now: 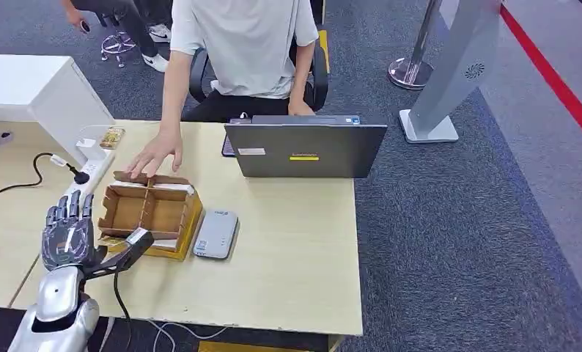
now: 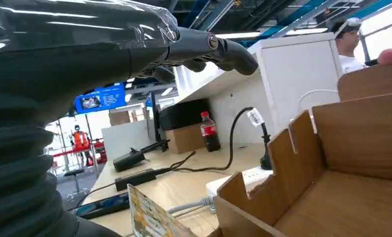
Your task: Pass the card to the sensor for recognition and then transmit it.
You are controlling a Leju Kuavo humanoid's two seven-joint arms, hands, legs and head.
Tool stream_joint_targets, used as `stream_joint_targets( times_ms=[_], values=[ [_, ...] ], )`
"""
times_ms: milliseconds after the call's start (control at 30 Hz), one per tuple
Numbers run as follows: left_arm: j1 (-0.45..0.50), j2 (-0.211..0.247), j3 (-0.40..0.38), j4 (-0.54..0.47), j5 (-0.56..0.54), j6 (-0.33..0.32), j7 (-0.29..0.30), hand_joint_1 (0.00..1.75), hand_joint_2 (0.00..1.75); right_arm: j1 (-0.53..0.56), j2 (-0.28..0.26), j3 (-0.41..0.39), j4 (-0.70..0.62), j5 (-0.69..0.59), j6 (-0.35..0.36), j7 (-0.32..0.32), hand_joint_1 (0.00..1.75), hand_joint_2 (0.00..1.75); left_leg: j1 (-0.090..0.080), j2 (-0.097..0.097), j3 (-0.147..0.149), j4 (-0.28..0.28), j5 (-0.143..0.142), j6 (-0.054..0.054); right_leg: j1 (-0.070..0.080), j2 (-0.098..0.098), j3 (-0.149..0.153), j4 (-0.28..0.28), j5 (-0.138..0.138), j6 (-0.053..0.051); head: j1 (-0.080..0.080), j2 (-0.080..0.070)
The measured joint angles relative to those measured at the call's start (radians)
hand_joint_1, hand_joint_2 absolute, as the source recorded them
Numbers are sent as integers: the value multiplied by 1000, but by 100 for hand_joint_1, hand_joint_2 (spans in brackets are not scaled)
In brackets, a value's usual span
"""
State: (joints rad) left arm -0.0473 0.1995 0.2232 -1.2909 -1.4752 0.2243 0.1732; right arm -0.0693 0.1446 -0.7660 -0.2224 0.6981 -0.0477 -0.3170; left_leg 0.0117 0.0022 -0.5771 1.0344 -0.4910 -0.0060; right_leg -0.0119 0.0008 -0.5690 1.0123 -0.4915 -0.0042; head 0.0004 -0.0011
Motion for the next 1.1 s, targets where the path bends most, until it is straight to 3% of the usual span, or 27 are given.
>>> stream_joint_targets(
  times_ms=[333, 900, 1100],
  values=[
    [18, -14, -43, -57, -3, 9, -29, 0, 175, 1, 0, 0, 0, -2, 0, -10, 0, 0, 0, 0, 0, 0, 0, 0, 0, 0, 0, 0, 0, 0, 0, 0],
    [35, -23, -76, -103, 2, 6, -31, 0, 175, 2, 0, 0, 0, -3, 0, -11, 0, 0, 0, 0, 0, 0, 0, 0, 0, 0, 0, 0, 0, 0, 0, 0],
    [38, -20, -76, -103, 12, -76, -1, 0, 175, 2, 0, 0, 0, 5, 1, -6, 0, 0, 0, 0, 0, 0, 0, 0, 0, 0, 0, 0, 0, 0, 0, 0]
  ],
)
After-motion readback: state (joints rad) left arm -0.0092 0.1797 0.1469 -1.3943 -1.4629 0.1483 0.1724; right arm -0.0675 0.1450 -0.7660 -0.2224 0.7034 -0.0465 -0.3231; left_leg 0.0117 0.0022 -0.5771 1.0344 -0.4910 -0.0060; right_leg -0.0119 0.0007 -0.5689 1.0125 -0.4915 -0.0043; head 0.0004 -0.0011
